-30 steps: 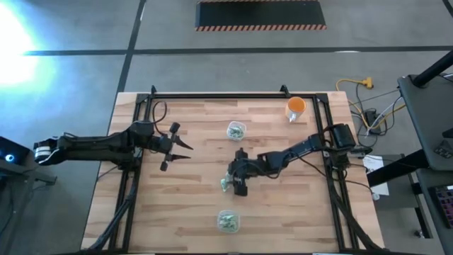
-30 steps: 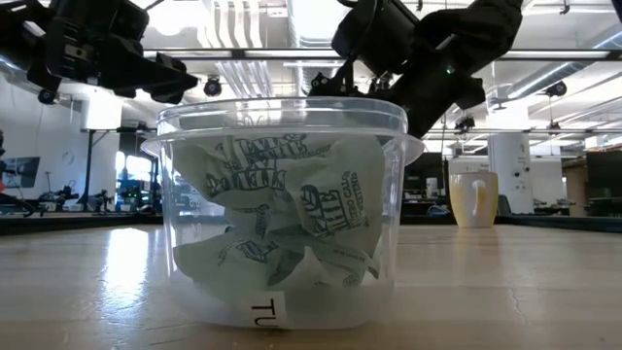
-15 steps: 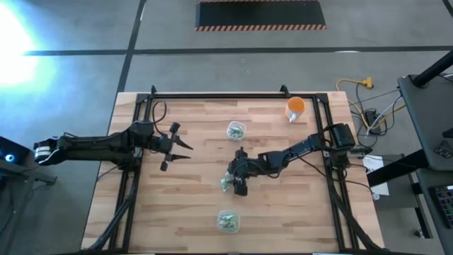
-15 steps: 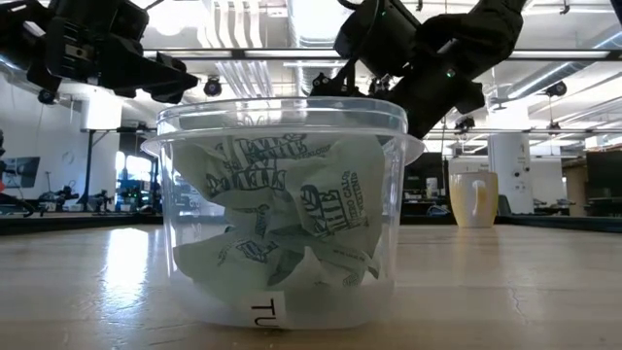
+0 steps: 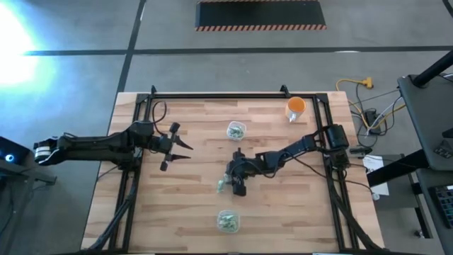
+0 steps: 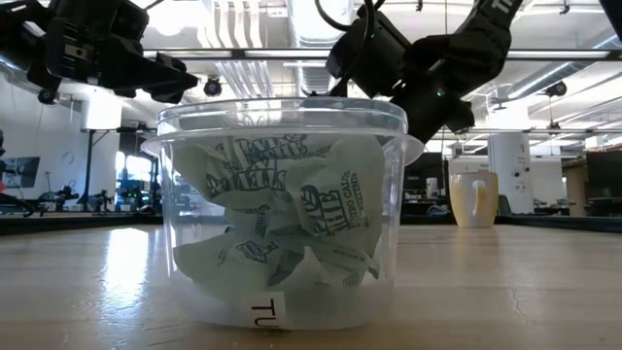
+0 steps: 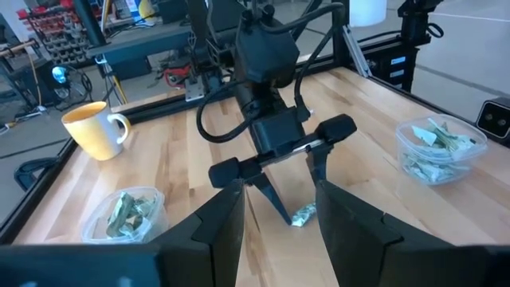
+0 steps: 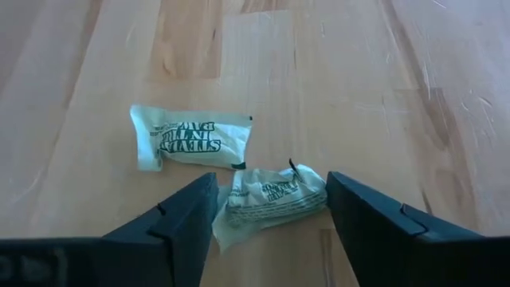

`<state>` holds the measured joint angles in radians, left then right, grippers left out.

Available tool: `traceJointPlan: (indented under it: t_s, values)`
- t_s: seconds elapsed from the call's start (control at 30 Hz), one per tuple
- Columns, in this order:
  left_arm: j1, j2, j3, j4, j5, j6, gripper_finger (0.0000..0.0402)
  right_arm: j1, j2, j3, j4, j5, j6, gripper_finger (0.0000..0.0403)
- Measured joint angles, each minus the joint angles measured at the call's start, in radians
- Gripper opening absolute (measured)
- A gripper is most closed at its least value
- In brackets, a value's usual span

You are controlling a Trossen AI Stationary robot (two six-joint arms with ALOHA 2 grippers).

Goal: Pick and place items into bin
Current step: Put the stevia packet into the bottom transparent bin

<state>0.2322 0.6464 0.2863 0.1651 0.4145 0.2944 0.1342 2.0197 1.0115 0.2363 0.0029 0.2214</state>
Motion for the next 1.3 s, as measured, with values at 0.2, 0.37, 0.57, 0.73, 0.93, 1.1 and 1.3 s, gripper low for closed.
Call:
traceJointPlan:
  t_s: [0.2, 0.37, 0.57, 0.73, 0.93, 1.1, 1.3]
  values:
    - [0.0, -0.001, 0.0, 0.001, 0.0, 0.0, 0.014, 0.0, -0.001, 0.0, -0.016, 0.004, -0.023, 0.0181]
    - [0.0, 0.001, -0.001, 0.001, 0.0, 0.0, 0.014, -0.001, -0.009, -0.001, -0.025, 0.007, -0.063, 0.0127]
    - [0.0, 0.001, -0.001, 0.0, 0.0, 0.0, 0.014, 0.001, -0.02, -0.003, -0.033, 0.004, -0.081, 0.0068]
    - [0.0, 0.001, -0.001, 0.0, 0.0, 0.0, 0.014, 0.001, -0.04, -0.004, -0.042, 0.004, -0.094, 0.0039]
    - [0.0, 0.001, -0.001, 0.001, 0.0, 0.0, 0.014, 0.01, -0.081, -0.004, -0.07, 0.005, -0.098, 0.0033]
    - [0.0, 0.001, -0.001, 0.002, 0.0, 0.0, 0.014, 0.029, -0.126, -0.003, -0.084, 0.008, -0.11, 0.0033]
    - [0.0, 0.001, -0.003, 0.002, 0.0, 0.0, 0.014, 0.081, -0.18, -0.003, -0.095, 0.007, -0.124, 0.0033]
